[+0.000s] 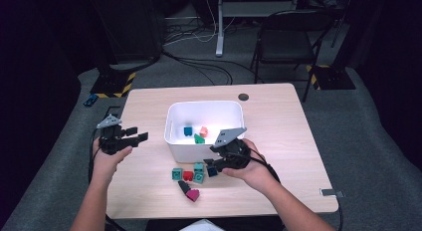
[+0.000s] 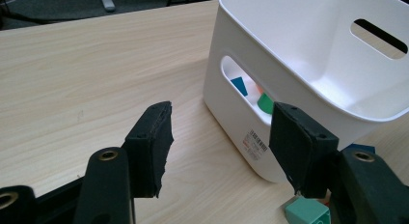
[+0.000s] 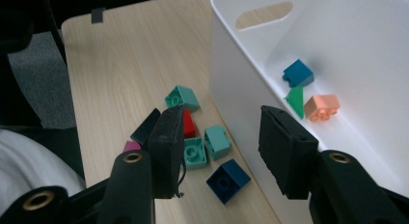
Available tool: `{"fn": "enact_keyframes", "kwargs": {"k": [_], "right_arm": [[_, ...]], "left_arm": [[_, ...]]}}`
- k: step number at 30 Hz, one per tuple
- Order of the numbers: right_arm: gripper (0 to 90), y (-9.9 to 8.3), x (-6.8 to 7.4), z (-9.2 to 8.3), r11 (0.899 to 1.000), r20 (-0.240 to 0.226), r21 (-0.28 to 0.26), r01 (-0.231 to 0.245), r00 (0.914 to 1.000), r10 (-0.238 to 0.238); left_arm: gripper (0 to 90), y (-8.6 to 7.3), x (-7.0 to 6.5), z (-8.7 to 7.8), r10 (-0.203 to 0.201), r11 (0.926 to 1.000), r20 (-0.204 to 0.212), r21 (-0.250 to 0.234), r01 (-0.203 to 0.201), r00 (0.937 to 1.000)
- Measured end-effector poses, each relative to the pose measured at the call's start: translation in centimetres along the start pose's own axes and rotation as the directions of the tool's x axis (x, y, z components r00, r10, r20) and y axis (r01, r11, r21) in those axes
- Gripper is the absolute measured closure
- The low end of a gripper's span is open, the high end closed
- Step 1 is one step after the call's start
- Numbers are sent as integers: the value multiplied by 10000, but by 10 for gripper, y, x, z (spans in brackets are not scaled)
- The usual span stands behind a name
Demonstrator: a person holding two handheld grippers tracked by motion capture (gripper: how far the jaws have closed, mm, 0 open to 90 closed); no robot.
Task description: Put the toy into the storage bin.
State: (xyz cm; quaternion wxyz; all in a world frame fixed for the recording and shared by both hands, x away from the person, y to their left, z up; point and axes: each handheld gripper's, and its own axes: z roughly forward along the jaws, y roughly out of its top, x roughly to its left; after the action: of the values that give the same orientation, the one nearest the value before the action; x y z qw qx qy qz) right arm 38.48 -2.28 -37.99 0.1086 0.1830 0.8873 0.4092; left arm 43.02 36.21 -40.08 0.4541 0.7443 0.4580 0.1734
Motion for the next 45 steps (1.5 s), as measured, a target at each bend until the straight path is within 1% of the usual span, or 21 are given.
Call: {"fn": "enact_keyframes", "kwargs": {"k": [2, 3, 4, 7, 10, 11, 12, 14, 15, 16, 21, 22, 26, 27, 31, 35, 37, 38, 40, 41, 45], "right_arm": [[514, -7, 1, 6, 10000, 46, 72, 55, 10000, -55], [514, -11, 3, 10, 9999, 40, 104, -106, 9999, 105], [514, -14, 3, 12, 9999, 44, 105, -70, 10000, 70], [513, -22, 6, 20, 9997, 121, 169, -192, 9997, 190], [511, -31, 8, 28, 9994, 166, 273, -216, 9996, 211], [510, -33, 9, 30, 9993, 181, 277, -248, 9995, 243], [509, -37, 10, 34, 9988, 149, 298, -398, 9991, 393], [509, -43, 11, 39, 9985, 155, 328, -446, 9989, 441], [509, -45, 12, 42, 9979, 155, 295, -585, 9982, 580], [509, -49, 13, 46, 9974, 72, 302, -651, 9979, 649], [509, -58, 18, 56, 9973, -120, 449, -583, 9982, 589], [509, -59, 20, 57, 9965, -174, 477, -681, 9975, 690], [511, -63, 25, 63, 9974, -353, 546, -480, 9981, 499], [511, -63, 27, 63, 9971, -403, 559, -519, 9977, 542], [517, -64, 36, 68, 9975, -584, 606, -367, 9975, 403], [533, -63, 45, 74, 9977, -844, 673, 53, 9964, 4], [533, -62, 49, 77, 9979, -966, 642, 30, 9953, 33], [531, -61, 50, 79, 9981, -1047, 612, 105, 9945, -40], [524, -60, 52, 82, 9984, -1095, 556, 58, 9940, 3], [517, -60, 54, 84, 9985, -1138, 540, -88, 9934, 149], [502, -57, 58, 89, 9991, -1364, 419, -77, 9906, 133]], "left_arm": [[405, 0, 0, 0, -14, 10000, 0, 23, 14, 10000], [405, 0, 0, 0, -12, 10000, -5, 24, 13, 10000], [405, 0, 1, 0, -10, 10000, -7, 32, 10, 10000], [405, 0, 1, 0, -11, 10000, -5, 57, 11, 10000], [405, 0, 0, 0, -41, 10000, -22, -33, 41, 10000], [405, -1, 0, 0, -49, 9999, -51, -140, 49, 10000], [405, -1, 0, 0, -60, 9999, -45, -102, 60, 10000], [405, 0, 0, -1, -36, 10000, -38, -16, 36, 10000], [405, -1, 0, -1, -22, 10000, -44, -23, 22, 10000], [405, -1, 0, -1, -16, 10000, -40, -16, 16, 10000], [405, -1, 0, -1, -29, 10000, -47, -3, 29, 10000], [405, -1, 0, -1, -6, 10000, -45, 52, 7, 10000], [406, -1, 0, 0, 0, 10000, -18, 86, 0, 10000], [406, -1, 0, 0, -5, 10000, -16, 74, 5, 10000], [406, -2, -1, -1, -6, 10000, -42, 70, 6, 10000], [407, -2, -1, -2, -26, 10000, -87, 59, 27, 10000], [407, -3, 0, -3, 5, 10000, -101, 52, -4, 9999], [407, -3, -1, -4, -14, 10000, -94, 54, 15, 10000], [407, -3, -1, -5, -57, 10000, -100, 30, 57, 9999], [407, -3, -1, -5, -60, 10000, -109, -17, 60, 9999], [407, -4, 0, -7, -61, 10000, -130, 34, 61, 9999]]}}
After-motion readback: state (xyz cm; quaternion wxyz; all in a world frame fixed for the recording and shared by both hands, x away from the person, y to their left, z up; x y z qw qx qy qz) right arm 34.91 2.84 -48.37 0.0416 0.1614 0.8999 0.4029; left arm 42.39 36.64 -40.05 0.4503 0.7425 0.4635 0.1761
